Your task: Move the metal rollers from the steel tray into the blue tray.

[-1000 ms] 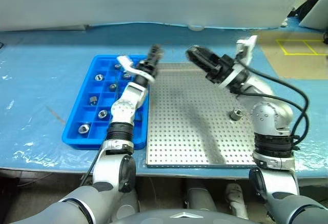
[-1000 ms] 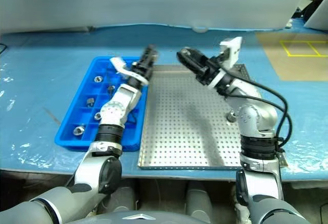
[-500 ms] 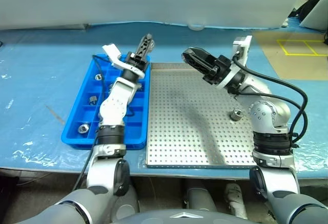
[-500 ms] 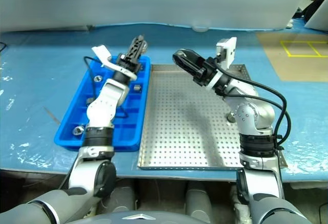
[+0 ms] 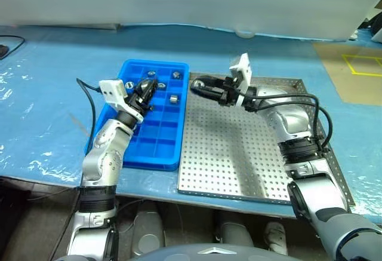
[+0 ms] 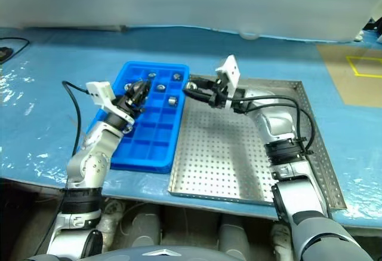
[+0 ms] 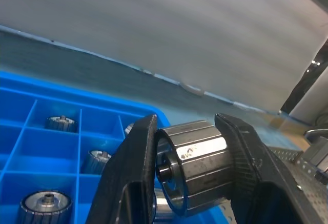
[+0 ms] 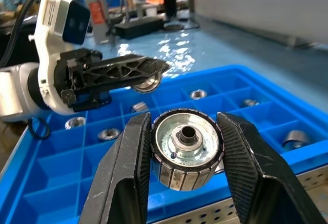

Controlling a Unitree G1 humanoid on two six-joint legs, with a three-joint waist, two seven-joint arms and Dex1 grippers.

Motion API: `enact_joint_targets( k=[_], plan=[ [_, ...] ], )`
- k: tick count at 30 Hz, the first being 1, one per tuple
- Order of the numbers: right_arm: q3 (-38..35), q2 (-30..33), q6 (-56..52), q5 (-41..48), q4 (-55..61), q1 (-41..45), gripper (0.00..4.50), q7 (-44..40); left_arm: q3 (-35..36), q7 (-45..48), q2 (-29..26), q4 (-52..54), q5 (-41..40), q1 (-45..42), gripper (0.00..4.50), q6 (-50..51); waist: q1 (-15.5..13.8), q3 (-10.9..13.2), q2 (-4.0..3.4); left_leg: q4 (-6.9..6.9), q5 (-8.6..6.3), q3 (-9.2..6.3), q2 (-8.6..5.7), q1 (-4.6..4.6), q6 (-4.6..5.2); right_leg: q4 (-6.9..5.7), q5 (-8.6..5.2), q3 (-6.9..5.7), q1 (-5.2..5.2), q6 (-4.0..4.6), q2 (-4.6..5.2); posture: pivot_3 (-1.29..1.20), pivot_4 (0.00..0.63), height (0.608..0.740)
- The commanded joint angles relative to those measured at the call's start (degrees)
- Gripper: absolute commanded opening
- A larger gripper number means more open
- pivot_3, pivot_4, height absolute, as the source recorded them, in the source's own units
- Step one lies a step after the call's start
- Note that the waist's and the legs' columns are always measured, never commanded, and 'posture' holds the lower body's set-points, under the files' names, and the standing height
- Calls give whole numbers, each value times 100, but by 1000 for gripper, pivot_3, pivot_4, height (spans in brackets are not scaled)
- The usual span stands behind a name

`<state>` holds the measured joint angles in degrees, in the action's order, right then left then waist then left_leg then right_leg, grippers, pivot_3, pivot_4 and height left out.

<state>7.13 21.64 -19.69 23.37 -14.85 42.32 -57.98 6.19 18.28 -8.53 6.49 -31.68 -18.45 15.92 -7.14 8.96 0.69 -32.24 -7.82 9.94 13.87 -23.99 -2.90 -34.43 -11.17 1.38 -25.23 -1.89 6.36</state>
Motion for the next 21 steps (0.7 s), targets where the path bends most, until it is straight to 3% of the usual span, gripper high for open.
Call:
enact_joint_targets(
  k=[1,9,21],
  plan=[
    [-58,-38,302,-105,-26,231,1614,-159,-218,10,-55,125,435,20,1472,-166,-11,0,0,0,1,-1,0,-1,-2,-6,0,0,-4,1,0,191,150,740],
    [-139,-34,369,-181,69,66,1614,-128,-351,-237,-228,-412,1205,7,1472,-39,11,0,0,-1,6,-1,2,10,-10,-27,-1,8,-8,2,-4,154,150,740],
    [-143,-50,464,-240,-4,52,1614,-114,-319,-168,-295,-131,1228,255,1472,292,10,0,0,-1,6,-1,1,10,-10,-26,-2,10,-9,4,-5,164,150,740]
  ],
)
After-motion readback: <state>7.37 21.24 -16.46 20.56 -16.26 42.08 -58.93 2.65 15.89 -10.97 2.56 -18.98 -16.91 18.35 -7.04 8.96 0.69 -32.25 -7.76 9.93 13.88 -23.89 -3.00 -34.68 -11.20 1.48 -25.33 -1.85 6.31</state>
